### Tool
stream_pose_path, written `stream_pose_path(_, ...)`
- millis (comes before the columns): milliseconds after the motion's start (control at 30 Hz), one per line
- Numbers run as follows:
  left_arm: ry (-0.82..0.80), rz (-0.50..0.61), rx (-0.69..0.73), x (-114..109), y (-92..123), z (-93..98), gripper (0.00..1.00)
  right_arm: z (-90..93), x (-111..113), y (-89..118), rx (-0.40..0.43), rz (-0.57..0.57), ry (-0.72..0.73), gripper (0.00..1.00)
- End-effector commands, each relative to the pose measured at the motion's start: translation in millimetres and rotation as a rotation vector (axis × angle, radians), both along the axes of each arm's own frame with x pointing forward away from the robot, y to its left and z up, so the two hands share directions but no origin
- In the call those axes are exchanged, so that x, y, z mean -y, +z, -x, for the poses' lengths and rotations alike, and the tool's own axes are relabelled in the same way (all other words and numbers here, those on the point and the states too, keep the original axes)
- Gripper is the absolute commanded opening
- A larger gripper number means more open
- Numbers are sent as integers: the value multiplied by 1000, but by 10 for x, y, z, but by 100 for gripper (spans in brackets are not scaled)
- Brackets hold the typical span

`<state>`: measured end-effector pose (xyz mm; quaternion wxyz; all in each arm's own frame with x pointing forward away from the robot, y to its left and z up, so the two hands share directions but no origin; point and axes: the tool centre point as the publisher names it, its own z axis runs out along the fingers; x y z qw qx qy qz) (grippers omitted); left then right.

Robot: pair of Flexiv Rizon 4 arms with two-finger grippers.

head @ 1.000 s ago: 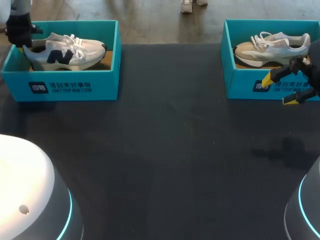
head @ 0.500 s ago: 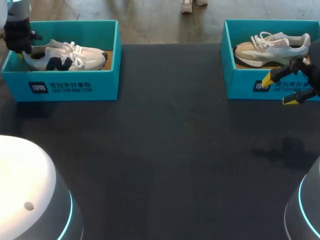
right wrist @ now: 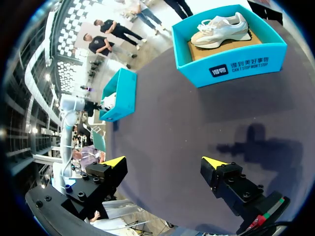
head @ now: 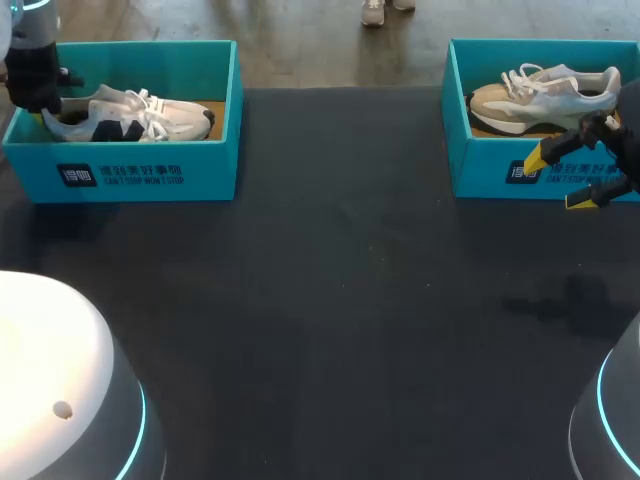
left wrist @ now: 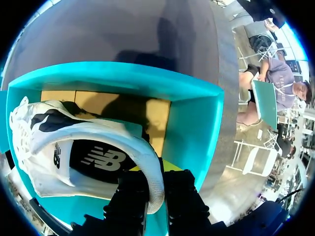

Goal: Take the shoe out of the shoebox, open the shoe tongue, remove and reinsert the insole, then place the shoe into the shoebox

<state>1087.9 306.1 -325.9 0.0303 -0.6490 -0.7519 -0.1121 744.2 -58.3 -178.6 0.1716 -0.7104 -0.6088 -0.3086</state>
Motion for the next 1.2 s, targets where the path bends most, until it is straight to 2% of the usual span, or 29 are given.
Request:
stream_pose_path(33, 6, -3, -2, 19, -17, 8, 0, 3, -8, 0, -1, 3, -2, 100)
stream_pose_path(700, 9, -64, -26, 90, -210, -67, 0, 3, -8, 0, -1, 3, -2, 100)
stream_pose_path(1200, 3, -97, -61, 82, -334, -37, 0, 3, -8, 0, -1, 3, -2, 100)
